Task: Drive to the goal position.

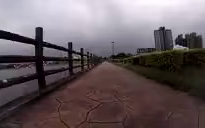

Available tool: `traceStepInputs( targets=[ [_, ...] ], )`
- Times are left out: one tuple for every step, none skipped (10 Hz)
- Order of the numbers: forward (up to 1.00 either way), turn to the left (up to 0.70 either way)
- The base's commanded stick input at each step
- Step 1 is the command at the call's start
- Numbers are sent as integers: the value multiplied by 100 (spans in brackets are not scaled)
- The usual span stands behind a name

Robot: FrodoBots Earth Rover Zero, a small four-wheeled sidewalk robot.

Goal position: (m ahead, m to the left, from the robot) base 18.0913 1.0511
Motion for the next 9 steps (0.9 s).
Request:
traceStepInputs(
  targets=[
    [100,0],
    [100,0],
    [100,0],
    [100,0],
    [100,0],
    [100,0],
    [100,0],
    [100,0],
    [100,0]
  ],
)
